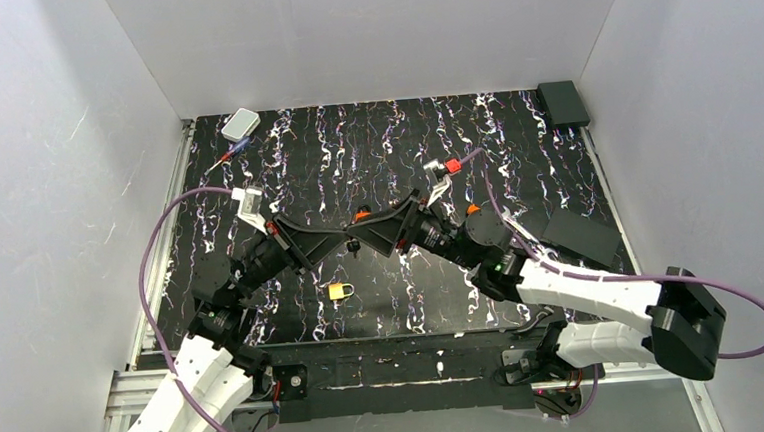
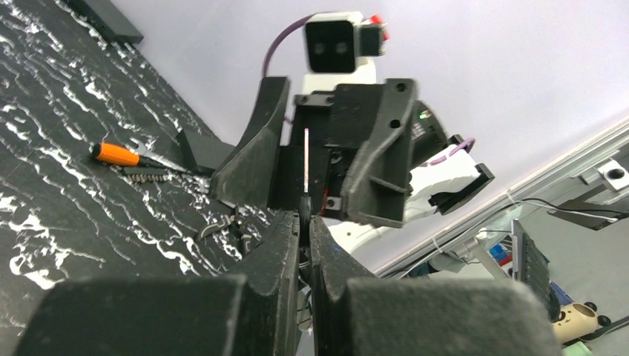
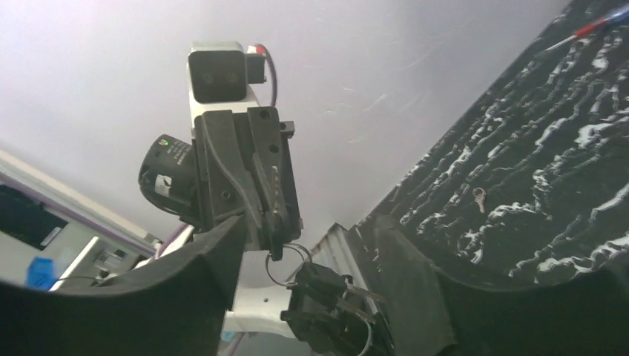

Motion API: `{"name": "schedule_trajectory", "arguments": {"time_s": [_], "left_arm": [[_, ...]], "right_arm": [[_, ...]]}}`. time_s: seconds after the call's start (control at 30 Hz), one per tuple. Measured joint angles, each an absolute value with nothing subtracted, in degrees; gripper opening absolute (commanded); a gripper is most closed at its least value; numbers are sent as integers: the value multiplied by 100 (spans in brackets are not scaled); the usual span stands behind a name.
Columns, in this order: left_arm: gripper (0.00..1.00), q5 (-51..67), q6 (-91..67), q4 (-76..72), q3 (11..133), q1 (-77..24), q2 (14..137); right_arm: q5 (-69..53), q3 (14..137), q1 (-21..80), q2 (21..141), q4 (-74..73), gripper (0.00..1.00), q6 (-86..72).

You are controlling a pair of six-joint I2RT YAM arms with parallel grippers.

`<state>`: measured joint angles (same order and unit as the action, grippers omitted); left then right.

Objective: Unlock with the key

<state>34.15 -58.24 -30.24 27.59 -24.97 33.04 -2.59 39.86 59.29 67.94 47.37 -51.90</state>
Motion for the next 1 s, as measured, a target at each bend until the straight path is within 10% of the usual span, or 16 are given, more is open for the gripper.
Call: {"name": "schedule_trajectory", "arguments": {"time_s": [0.5, 1.0], "left_arm": [[0, 2906, -3800, 1157, 4222, -2497, 2947], [0, 1162, -1848, 3787, 4663, -2497, 2405]], "right_arm": [[1992, 6128, 5972, 6202, 121, 98, -3037], [2189, 10020, 5387, 10720, -3957, 99, -3524]]}}
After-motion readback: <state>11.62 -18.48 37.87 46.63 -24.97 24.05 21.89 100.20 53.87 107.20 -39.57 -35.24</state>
